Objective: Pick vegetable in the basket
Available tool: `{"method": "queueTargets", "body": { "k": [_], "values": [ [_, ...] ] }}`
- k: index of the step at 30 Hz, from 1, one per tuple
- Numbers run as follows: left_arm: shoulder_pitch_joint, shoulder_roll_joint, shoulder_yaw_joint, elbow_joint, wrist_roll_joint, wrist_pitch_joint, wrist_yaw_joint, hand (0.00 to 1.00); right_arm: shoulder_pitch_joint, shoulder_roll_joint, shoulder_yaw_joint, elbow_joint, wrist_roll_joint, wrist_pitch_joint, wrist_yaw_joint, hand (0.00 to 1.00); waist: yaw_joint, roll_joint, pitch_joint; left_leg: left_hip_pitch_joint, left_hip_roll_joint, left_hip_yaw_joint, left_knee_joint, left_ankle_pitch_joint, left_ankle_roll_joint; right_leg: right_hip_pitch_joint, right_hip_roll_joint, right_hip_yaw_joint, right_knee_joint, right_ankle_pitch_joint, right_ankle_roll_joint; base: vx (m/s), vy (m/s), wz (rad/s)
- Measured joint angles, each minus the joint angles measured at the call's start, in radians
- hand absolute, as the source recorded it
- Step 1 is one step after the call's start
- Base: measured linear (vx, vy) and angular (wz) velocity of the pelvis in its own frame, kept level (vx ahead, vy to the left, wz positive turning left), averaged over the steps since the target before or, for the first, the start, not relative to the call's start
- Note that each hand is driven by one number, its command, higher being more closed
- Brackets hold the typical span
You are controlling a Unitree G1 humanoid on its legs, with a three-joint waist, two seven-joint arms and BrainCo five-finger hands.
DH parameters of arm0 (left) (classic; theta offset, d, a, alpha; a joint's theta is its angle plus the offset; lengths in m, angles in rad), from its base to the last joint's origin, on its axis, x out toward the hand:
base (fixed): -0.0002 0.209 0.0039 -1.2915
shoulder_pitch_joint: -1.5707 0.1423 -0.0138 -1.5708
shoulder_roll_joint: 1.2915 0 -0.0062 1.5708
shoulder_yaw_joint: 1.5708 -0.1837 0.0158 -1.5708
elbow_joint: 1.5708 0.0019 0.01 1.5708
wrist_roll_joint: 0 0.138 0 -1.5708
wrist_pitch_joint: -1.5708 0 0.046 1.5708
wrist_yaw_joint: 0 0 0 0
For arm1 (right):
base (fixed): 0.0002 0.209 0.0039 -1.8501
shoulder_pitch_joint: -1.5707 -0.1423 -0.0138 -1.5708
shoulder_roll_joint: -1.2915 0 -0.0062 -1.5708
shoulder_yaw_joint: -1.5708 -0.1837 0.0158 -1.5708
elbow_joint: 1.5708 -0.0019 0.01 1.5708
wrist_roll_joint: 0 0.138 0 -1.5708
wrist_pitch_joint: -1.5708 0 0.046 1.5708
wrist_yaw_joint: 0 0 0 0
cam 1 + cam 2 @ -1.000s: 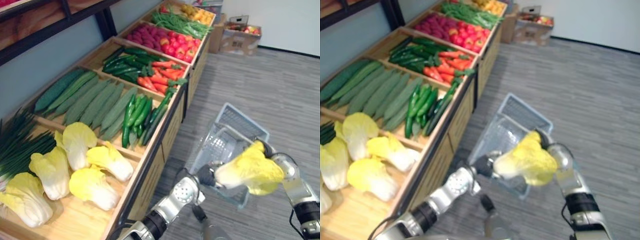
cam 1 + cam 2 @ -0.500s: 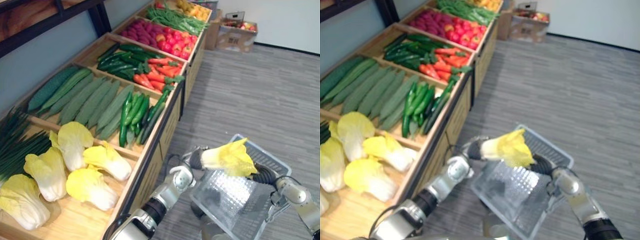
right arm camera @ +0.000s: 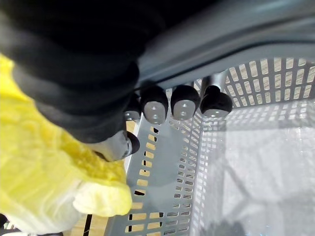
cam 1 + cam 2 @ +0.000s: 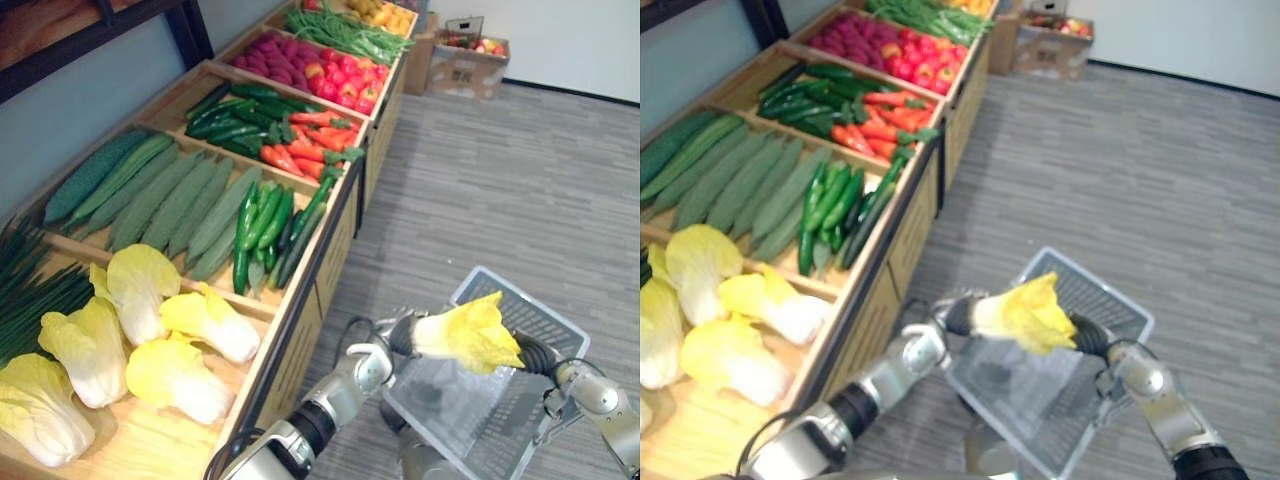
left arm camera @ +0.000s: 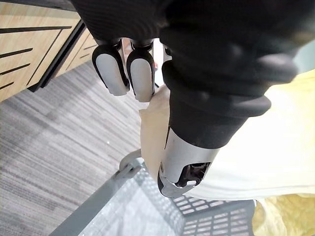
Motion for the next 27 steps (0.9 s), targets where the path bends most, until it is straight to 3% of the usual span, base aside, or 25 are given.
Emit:
{"method": "queueTargets", "body": {
  "k": [11, 18, 19, 27],
  "values": [
    [0.063, 0.023, -0.083, -0.019, 0.0, -0.057, -0.046, 1.0, 0.003, 0.072, -0.073, 0.005, 0.001, -0.002, -0.029, 1.0, 0.002, 0.004, -0.002, -0.015, 0.003, -0.03, 0.019, -0.009, 0.01, 0.001, -0.005, -0.009, 0.002, 0.002, 0.003, -0.01, 0.001, 0.02],
    [0.084, 0.026, -0.206, -0.049, 0.041, -0.107, -0.101, 1.0, -0.035, 0.103, -0.101, 0.021, 0.001, -0.006, -0.046, 1.0, -0.001, 0.004, -0.002, -0.02, 0.008, -0.034, 0.034, -0.015, 0.012, 0.001, -0.005, -0.012, 0.003, 0.002, 0.003, 0.0, 0.002, 0.01],
    [0.085, 0.026, -0.222, -0.057, 0.041, -0.114, -0.113, 0.0, -0.04, 0.106, -0.101, 0.021, 0.001, -0.01, -0.047, 1.0, 0.0, 0.004, -0.003, -0.02, 0.008, -0.034, 0.034, -0.015, 0.012, 0.001, -0.005, -0.011, 0.003, 0.002, 0.004, 0.0, 0.0, 0.0],
    [0.093, 0.026, -0.226, -0.059, 0.063, -0.121, -0.119, 0.0, -0.069, 0.143, -0.099, 0.023, 0.001, -0.016, -0.048, 1.0, 0.0, 0.003, -0.004, -0.02, 0.009, -0.031, 0.049, -0.022, 0.013, 0.001, -0.002, -0.004, 0.004, 0.005, 0.007, 0.0, 0.003, -0.01]
  ]
}}
